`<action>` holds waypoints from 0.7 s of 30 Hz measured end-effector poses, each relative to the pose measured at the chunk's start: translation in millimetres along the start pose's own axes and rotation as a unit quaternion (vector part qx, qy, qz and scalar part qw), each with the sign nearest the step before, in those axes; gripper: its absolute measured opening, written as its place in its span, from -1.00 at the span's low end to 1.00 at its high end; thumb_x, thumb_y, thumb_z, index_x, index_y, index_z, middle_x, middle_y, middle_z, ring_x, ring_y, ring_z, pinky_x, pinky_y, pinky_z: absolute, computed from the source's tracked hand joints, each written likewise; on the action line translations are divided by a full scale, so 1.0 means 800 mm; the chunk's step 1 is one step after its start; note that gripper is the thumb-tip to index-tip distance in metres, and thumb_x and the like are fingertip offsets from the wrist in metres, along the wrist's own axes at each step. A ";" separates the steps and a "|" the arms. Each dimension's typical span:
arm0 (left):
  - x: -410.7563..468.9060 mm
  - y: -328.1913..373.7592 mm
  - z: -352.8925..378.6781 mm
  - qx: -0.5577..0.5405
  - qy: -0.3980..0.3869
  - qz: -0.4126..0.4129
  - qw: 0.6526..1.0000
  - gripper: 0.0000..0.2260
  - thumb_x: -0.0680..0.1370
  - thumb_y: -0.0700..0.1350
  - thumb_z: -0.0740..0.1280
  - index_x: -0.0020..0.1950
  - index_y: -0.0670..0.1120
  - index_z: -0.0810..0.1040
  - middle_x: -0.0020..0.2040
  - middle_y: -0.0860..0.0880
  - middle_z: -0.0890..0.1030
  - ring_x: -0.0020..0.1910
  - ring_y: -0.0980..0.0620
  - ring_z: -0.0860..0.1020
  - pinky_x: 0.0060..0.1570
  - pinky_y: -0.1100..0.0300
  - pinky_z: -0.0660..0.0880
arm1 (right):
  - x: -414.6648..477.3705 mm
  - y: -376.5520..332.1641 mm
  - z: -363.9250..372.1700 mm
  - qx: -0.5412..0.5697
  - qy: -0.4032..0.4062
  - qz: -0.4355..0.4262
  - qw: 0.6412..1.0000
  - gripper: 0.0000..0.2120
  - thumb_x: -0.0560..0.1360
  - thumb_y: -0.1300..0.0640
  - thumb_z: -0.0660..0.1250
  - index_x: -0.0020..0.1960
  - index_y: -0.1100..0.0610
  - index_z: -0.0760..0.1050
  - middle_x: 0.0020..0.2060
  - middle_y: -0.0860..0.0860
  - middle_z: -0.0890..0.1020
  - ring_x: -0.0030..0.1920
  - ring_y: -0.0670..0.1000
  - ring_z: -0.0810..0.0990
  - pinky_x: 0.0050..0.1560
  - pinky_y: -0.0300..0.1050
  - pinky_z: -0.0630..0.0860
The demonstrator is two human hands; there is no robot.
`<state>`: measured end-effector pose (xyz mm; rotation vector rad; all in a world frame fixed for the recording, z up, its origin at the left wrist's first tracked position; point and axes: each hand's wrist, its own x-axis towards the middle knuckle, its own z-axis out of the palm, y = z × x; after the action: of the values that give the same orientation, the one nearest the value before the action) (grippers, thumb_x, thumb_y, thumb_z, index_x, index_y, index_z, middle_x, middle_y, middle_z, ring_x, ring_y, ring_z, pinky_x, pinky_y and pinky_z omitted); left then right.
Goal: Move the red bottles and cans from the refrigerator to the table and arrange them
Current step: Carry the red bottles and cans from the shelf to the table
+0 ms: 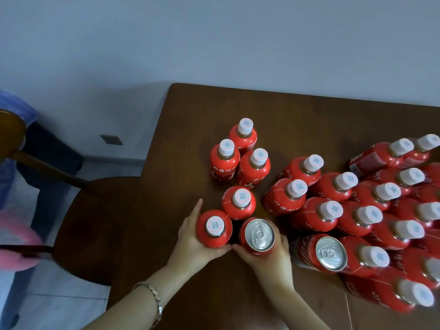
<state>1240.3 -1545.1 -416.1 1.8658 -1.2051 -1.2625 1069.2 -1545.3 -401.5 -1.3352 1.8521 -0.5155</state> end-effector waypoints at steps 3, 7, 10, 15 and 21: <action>0.009 0.002 0.011 -0.033 0.010 -0.007 0.999 0.14 0.00 0.22 0.57 0.30 0.51 -0.18 0.32 0.06 0.39 0.37 0.07 0.36 0.38 0.01 0.32 | 0.004 -0.014 0.002 0.063 0.017 0.058 0.996 -0.22 0.20 0.00 0.59 0.33 -0.01 0.31 0.24 -0.01 0.43 0.13 -0.05 0.41 0.07 -0.21 0.31; 0.023 0.014 0.020 -0.050 0.030 -0.015 0.998 0.21 0.09 -0.06 0.65 0.48 0.27 -0.12 0.37 -0.03 0.32 0.36 0.04 0.35 0.36 0.07 0.30 | 0.017 -0.017 0.003 0.068 -0.009 0.086 0.994 -0.37 0.37 0.21 0.46 0.36 0.19 0.27 0.26 0.11 0.40 0.30 0.12 0.37 0.21 -0.14 0.32; 0.031 0.020 0.023 -0.055 0.035 -0.050 0.997 0.17 0.14 -0.17 0.64 0.52 0.13 -0.05 0.42 -0.08 0.30 0.40 -0.03 0.33 0.39 0.01 0.29 | 0.024 -0.017 0.000 -0.002 -0.060 0.074 0.995 -0.52 0.48 0.29 0.30 0.36 0.26 0.24 0.31 0.17 0.36 0.36 0.13 0.30 0.32 -0.16 0.25; 0.026 0.028 0.022 0.056 0.018 -0.133 0.989 -0.10 0.26 -0.05 0.58 0.47 -0.15 0.18 0.38 -0.14 0.38 0.35 -0.12 0.38 0.34 -0.02 0.35 | 0.025 -0.018 -0.005 -0.013 -0.106 0.115 0.988 -0.56 0.49 0.23 0.27 0.34 0.25 0.30 0.28 0.17 0.42 0.30 0.14 0.40 0.30 -0.12 0.30; -0.015 0.082 0.024 0.291 -0.255 -0.185 0.903 -0.71 0.54 0.05 0.21 0.04 -0.14 0.55 -0.13 -0.06 0.59 -0.18 0.03 0.56 -0.28 0.26 0.41 | -0.001 -0.026 -0.057 -0.062 -0.234 0.109 0.964 -0.90 0.47 0.18 0.26 -0.05 0.18 0.49 -0.26 0.06 0.54 -0.29 0.01 0.50 -0.28 -0.18 0.46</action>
<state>1197.2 -1561.5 -364.1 2.3532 -1.6994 -1.8324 1046.7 -1557.4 -358.7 -1.1881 1.6225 0.0362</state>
